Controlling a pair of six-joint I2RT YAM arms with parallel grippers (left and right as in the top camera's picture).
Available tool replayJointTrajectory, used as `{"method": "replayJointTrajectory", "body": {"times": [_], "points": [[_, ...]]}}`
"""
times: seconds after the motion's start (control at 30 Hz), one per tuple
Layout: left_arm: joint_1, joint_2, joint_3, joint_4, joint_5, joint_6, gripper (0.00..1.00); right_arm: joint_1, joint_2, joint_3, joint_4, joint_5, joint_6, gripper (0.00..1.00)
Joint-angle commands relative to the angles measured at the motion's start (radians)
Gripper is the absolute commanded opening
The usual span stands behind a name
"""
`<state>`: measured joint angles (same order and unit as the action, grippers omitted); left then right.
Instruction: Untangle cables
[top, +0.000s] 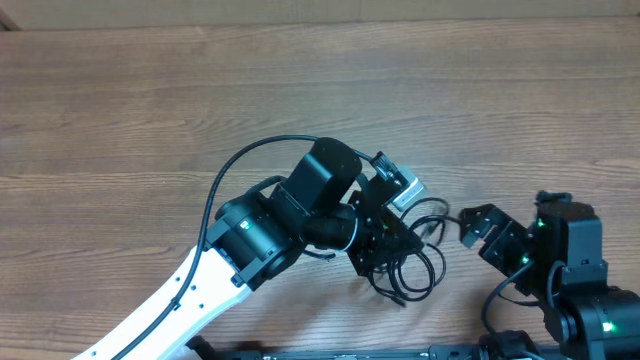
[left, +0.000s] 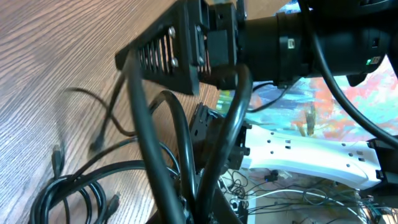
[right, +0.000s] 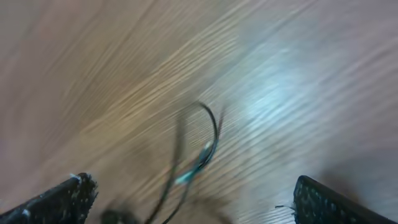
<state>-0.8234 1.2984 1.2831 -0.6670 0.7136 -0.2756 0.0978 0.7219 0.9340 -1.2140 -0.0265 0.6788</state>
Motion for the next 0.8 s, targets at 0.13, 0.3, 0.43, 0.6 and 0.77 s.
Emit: {"method": "replayJointTrajectory", "body": {"times": [0.13, 0.3, 0.43, 0.6, 0.77], "points": [[-0.006, -0.011, 0.006, -0.014, -0.365, -0.312, 0.04, -0.003, -0.006, 0.015, 0.01, 0.095, 0.042, 1.0], [-0.006, -0.011, 0.006, -0.036, -0.554, -0.592, 0.04, -0.003, -0.006, 0.015, 0.061, -0.059, -0.16, 1.0], [-0.006, -0.011, 0.006, -0.004, -0.575, -0.724, 0.04, -0.003, -0.006, 0.015, 0.106, -0.18, -0.194, 1.0], [-0.003, -0.011, 0.006, 0.037, -0.594, -0.929, 0.04, -0.003, -0.006, 0.015, 0.151, -0.289, -0.185, 1.0], [0.037, -0.011, 0.006, 0.043, -0.59, -1.197, 0.04, -0.003, -0.006, 0.015, 0.146, -0.29, -0.243, 1.0]]}}
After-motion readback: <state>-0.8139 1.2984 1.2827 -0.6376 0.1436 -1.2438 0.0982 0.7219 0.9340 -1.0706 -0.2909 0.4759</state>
